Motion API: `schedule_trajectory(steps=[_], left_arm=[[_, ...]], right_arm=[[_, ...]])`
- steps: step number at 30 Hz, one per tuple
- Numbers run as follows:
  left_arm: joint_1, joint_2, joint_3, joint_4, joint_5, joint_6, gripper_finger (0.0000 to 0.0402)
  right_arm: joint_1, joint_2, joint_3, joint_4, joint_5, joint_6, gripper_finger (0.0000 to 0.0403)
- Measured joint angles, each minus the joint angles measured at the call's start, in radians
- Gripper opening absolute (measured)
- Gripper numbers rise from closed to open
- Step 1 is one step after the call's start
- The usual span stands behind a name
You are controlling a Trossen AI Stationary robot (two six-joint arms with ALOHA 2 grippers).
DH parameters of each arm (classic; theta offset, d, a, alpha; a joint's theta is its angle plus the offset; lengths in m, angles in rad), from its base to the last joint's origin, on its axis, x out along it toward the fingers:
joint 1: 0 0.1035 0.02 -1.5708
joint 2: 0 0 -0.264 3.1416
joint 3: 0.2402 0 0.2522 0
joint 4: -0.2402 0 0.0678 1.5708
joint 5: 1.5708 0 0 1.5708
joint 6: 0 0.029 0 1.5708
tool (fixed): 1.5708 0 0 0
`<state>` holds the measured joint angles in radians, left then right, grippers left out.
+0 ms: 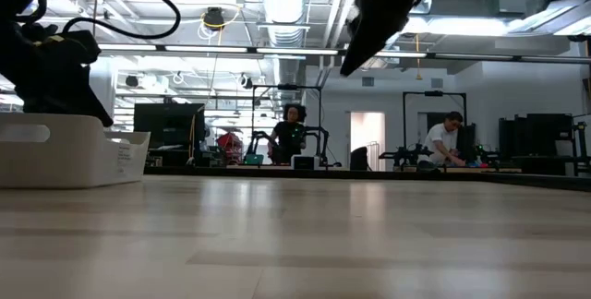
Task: Sort blocks by size
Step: Put the red small block into the white bin, then return to Home Position
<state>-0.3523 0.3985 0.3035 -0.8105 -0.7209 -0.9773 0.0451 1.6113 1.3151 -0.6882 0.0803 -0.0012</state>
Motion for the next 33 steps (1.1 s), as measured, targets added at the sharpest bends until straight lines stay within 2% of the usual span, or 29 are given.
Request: schedule_trajectory(steps=[4, 7, 14, 18, 27, 30, 33], left_arm=[[0.0, 0.0, 0.0, 0.003, 0.006, -0.011, 0.0277], [0.0, 0.0, 0.014, 0.033, 0.005, 0.054, 0.029], [-0.001, 0.0, 0.035, 0.382, 0.011, 0.469, 0.0283], [-0.013, -0.008, 0.009, 0.534, 0.032, 0.636, 0.0281], [-0.04, -0.06, -0.137, 0.815, 0.105, 0.763, 0.028], [-0.042, -0.095, -0.153, 0.827, 0.114, 0.808, 0.028], [-0.036, -0.138, -0.171, 0.823, 0.108, 0.871, 0.028]], right_arm=[[-0.002, -0.088, -0.066, 0.046, 0.0, 0.008, 0.0203], [0.003, -0.18, -0.152, 0.098, 0.003, 0.047, 0.0191], [0.074, -0.439, -0.448, 0.403, 0.086, 0.088, 0.0164], [0.109, -0.569, -0.618, 0.58, 0.092, 0.106, 0.0157], [0.166, -0.813, -0.99, 0.946, 0.091, 0.076, 0.0154], [0.156, -0.89, -1.096, 1.074, 0.09, 0.072, 0.0154], [0.128, -0.976, -1.169, 1.122, 0.092, 0.075, 0.0154]])
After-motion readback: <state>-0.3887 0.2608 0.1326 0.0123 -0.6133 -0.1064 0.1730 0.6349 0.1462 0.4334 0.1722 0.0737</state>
